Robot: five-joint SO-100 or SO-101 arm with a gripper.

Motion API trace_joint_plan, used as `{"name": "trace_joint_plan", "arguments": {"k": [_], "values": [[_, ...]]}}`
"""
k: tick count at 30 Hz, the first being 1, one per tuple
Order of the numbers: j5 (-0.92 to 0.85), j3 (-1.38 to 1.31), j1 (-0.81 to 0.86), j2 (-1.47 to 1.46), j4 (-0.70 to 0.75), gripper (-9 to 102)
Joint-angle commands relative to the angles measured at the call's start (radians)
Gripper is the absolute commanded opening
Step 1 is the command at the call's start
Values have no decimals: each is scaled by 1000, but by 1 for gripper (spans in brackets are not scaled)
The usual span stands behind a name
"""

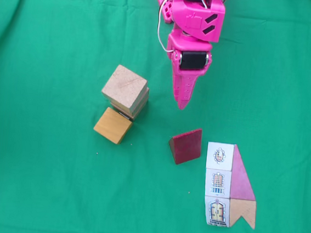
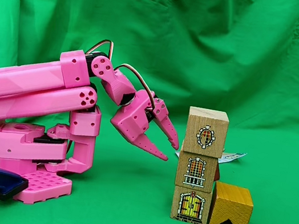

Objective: Grasp some building blocks and build the house on the picture.

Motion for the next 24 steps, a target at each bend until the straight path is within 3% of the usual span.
{"name": "trace_joint_plan", "arguments": {"k": [1,9,24], "values": [[-5,-115,6,67,3,9],[-114,-230,8,67,3,9],[-799,-210,9,67,-11,9]]}}
